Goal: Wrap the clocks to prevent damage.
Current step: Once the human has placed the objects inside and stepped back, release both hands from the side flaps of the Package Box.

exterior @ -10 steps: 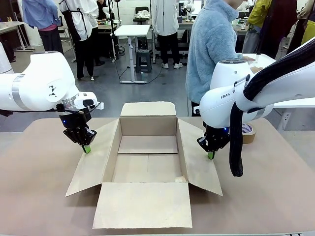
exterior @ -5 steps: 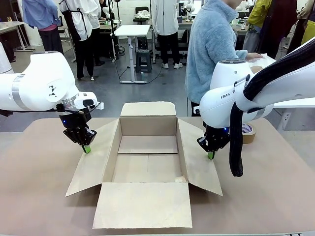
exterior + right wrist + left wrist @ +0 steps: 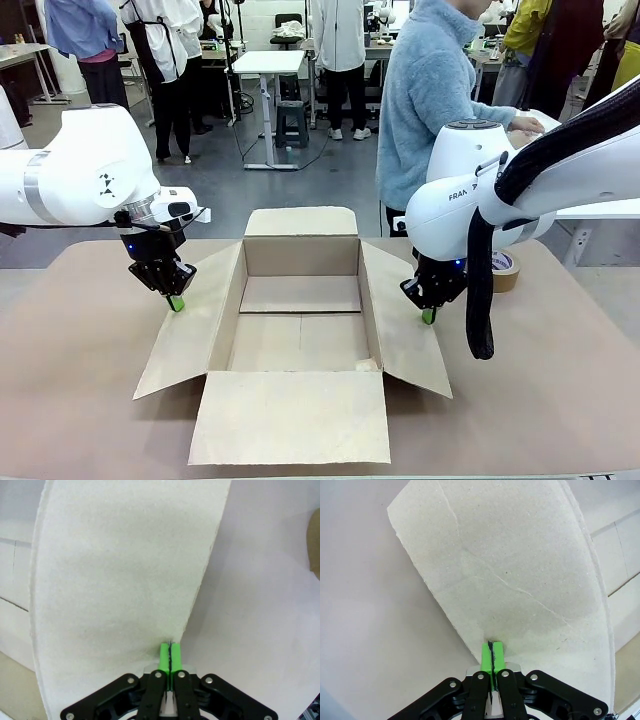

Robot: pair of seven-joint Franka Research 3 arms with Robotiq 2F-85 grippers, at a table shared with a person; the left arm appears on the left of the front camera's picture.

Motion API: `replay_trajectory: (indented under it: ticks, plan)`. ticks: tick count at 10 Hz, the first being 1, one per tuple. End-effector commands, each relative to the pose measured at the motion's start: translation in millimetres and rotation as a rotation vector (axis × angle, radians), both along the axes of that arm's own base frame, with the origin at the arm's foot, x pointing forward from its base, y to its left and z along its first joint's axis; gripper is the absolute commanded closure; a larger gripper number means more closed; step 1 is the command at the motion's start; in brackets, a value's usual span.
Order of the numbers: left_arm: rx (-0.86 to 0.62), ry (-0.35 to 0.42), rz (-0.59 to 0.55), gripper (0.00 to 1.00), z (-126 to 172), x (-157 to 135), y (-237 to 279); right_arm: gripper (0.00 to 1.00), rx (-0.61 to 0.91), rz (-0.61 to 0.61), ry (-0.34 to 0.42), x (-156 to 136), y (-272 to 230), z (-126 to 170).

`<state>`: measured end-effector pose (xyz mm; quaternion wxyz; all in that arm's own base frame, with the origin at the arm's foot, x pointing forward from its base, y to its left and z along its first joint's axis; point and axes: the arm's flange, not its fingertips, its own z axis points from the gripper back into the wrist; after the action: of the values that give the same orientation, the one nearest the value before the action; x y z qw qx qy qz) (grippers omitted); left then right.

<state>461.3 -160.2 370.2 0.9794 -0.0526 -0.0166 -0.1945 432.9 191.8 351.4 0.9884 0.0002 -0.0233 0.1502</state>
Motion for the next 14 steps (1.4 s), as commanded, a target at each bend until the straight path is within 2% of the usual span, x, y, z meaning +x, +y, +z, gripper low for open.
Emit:
replay_trajectory:
  ticks: [1,14]
  plan:
    - [0.011,-0.002,-0.002,1.0,-0.8,-0.3,1.6,0.99,-0.001,-0.016,0.0,-1.5,0.0,-0.6]
    - [0.011,-0.002,-0.002,1.0,-0.8,-0.3,1.6,0.99,-0.001,-0.016,0.0,-1.5,0.0,-0.6]
